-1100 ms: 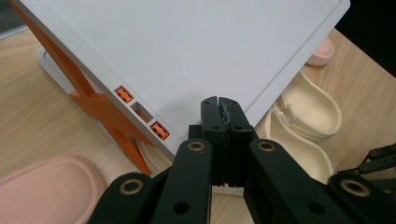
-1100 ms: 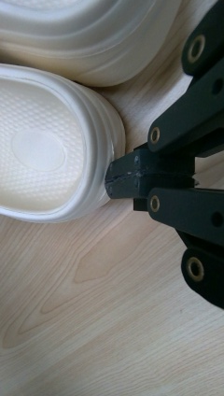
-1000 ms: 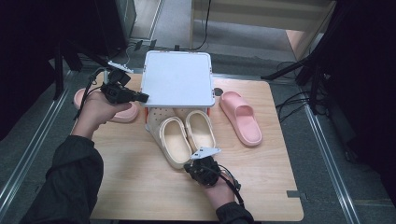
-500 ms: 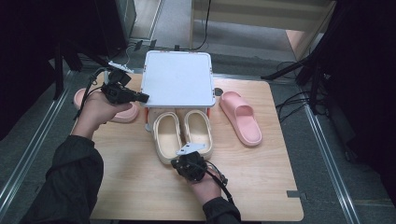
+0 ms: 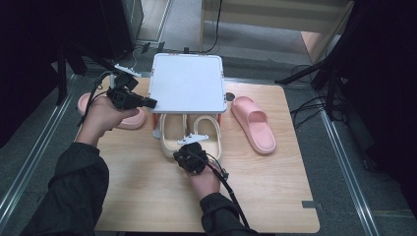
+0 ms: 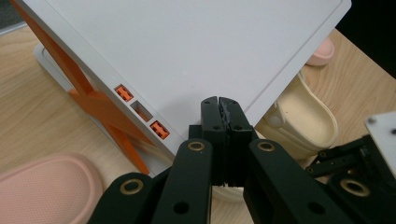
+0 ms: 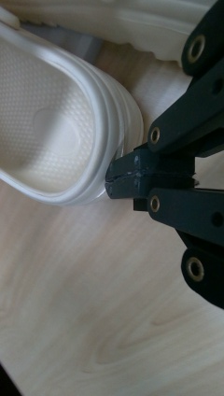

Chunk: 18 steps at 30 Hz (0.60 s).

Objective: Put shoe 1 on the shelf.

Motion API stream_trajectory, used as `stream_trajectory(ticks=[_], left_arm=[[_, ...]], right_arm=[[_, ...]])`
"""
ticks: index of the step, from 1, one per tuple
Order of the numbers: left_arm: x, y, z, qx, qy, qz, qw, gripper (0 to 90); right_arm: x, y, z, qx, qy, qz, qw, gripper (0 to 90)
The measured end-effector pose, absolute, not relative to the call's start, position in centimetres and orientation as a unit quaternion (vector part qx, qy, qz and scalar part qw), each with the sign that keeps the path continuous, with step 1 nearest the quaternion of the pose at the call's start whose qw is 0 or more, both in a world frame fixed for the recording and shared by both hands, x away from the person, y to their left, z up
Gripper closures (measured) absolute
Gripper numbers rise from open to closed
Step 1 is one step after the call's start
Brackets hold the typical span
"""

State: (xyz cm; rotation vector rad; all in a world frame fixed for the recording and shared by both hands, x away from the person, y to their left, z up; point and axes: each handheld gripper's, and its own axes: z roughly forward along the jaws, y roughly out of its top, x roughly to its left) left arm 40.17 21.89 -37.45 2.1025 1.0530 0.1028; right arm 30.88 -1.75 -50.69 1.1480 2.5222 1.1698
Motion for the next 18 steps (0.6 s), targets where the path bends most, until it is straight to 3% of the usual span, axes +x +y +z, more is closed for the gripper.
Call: stream_trajectory(ticks=[18], left_arm=[[40.2, 22.1, -37.5, 0.821, 0.418, 0.038, 0.388, 89.6]], right_arm=[[35.1, 0.3, -50.6, 0.412, 0.817, 0.388, 0.108, 87.7]])
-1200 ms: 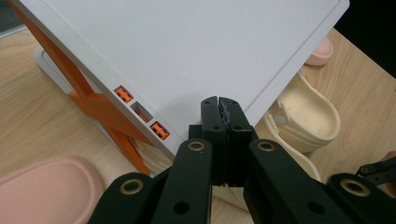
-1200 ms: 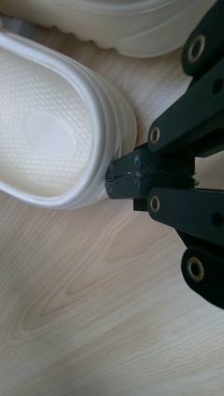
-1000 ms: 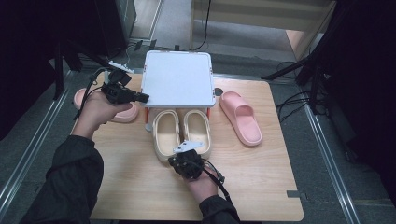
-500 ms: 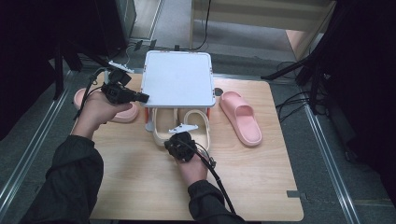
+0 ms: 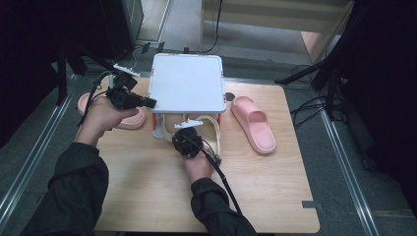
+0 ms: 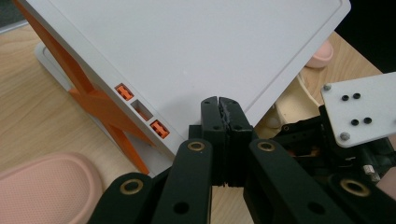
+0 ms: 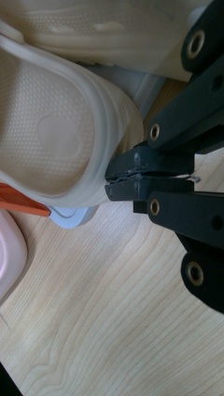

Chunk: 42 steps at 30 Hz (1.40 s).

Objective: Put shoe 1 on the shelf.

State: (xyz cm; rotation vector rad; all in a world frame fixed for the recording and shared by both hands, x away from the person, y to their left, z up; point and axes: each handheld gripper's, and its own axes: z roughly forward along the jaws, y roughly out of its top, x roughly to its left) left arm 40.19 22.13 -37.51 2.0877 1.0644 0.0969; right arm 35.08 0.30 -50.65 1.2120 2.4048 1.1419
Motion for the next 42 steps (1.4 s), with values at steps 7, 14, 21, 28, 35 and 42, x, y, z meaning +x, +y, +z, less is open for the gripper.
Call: stream_trajectory(ticks=[7, 14, 21, 28, 35, 42], left_arm=[[40.2, 22.1, -37.5, 0.82, 0.419, 0.038, 0.388, 89.5], [40.2, 22.1, -37.5, 0.819, 0.42, 0.038, 0.388, 89.5], [40.1, 22.1, -37.5, 0.818, 0.422, 0.038, 0.389, 89.5], [40.1, 22.1, -37.5, 0.818, 0.421, 0.039, 0.389, 89.5], [40.1, 22.1, -37.5, 0.818, 0.422, 0.038, 0.389, 89.5], [40.1, 22.1, -37.6, 0.818, 0.421, 0.039, 0.39, 89.5]], right_arm=[[33.1, -0.3, -49.7, 0.393, 0.82, 0.404, 0.097, 90.0], [30.8, -2.5, -48.8, 0.374, 0.825, 0.415, 0.085, 90.0], [28.7, -5.7, -47.8, 0.36, 0.83, 0.418, 0.081, 90.0], [27.9, -9.4, -47.4, 0.379, 0.82, 0.423, 0.073, 90.0], [27.5, -12.1, -48.6, 0.399, 0.817, 0.41, 0.072, 90.0], [28.2, -12.5, -49.8, 0.403, 0.829, 0.382, 0.065, 90.0]])
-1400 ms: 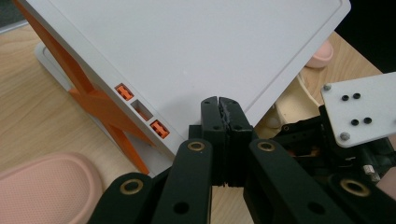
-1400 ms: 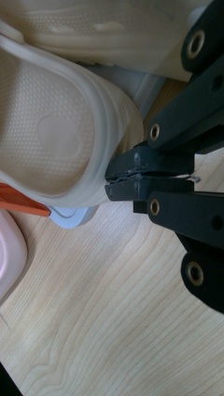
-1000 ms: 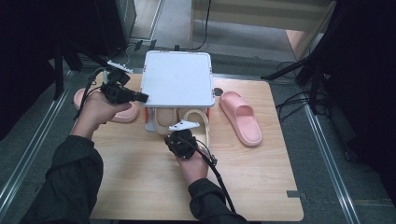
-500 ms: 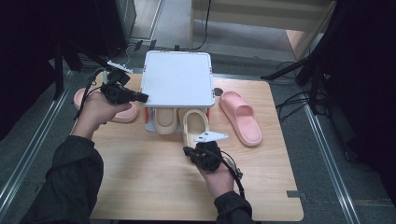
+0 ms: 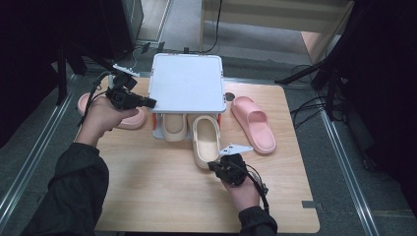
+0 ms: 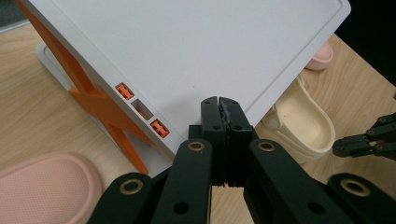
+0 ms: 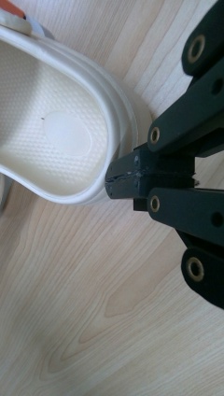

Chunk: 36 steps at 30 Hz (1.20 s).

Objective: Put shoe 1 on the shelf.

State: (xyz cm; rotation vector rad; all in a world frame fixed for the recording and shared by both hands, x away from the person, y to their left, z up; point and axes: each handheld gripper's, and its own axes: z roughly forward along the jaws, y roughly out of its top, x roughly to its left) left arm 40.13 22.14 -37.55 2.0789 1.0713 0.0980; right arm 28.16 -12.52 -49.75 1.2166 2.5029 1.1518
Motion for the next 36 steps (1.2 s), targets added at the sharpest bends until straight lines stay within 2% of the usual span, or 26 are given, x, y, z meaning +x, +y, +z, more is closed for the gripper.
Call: stream_trajectory(ticks=[28, 36], left_arm=[[40.2, 22.2, -37.6, 0.816, 0.423, 0.037, 0.392, 89.4], [40.2, 22.3, -37.6, 0.818, 0.419, 0.038, 0.391, 89.2]], right_arm=[[35.4, -9.6, -50.1, 0.428, 0.799, 0.409, 0.104, 90.0], [36.5, -9.2, -49.9, 0.434, 0.802, 0.402, 0.089, 90.0]])
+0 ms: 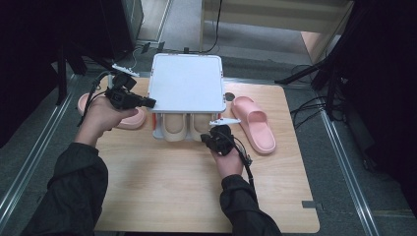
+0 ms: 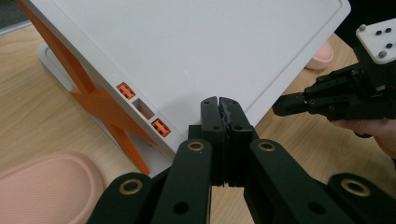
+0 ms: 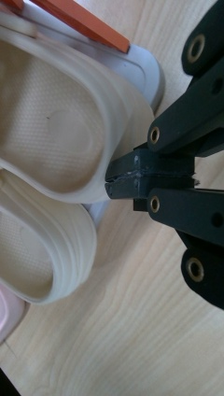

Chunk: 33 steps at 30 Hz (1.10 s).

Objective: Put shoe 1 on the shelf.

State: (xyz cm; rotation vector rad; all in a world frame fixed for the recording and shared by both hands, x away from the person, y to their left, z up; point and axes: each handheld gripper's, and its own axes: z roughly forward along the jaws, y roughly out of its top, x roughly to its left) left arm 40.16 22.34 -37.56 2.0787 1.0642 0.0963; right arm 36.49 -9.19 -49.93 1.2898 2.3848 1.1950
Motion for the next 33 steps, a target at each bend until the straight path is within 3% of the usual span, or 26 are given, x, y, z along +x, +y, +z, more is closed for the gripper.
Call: stream_trajectory(ticks=[4, 8, 12, 15, 23, 27, 33], left_arm=[[40.1, 22.1, -37.4, 0.819, 0.418, 0.043, 0.391, 85.9], [40.0, 21.9, -37.3, 0.818, 0.419, 0.032, 0.393, 72.5], [39.7, 21.7, -36.8, 0.814, 0.427, 0.023, 0.393, 53.1], [39.1, 21.9, -36.3, 0.814, 0.423, 0.032, 0.398, 43.1], [38.0, 23.3, -35.8, 0.81, 0.427, 0.046, 0.399, 34.8], [37.6, 24.3, -36.1, 0.803, 0.439, 0.053, 0.399, 34.4], [37.0, 25.9, -37.0, 0.792, 0.454, 0.068, 0.402, 36.9]], right_arm=[[35.4, -9.7, -49.7, 0.428, 0.801, 0.411, 0.083, 90.0], [33.9, -10.5, -49.3, 0.42, 0.801, 0.42, 0.073, 85.4], [32.2, -11.6, -48.7, 0.402, 0.81, 0.422, 0.07, 78.4], [31.4, -12.4, -48.3, 0.392, 0.814, 0.424, 0.057, 65.8], [30.0, -13.9, -47.4, 0.374, 0.812, 0.447, 0.021, 44.3], [28.9, -14.4, -46.9, 0.348, 0.82, 0.453, 0.018, 40.8], [27.7, -15.8, -46.2, 0.348, 0.818, 0.456, 0.034, 43.9]])
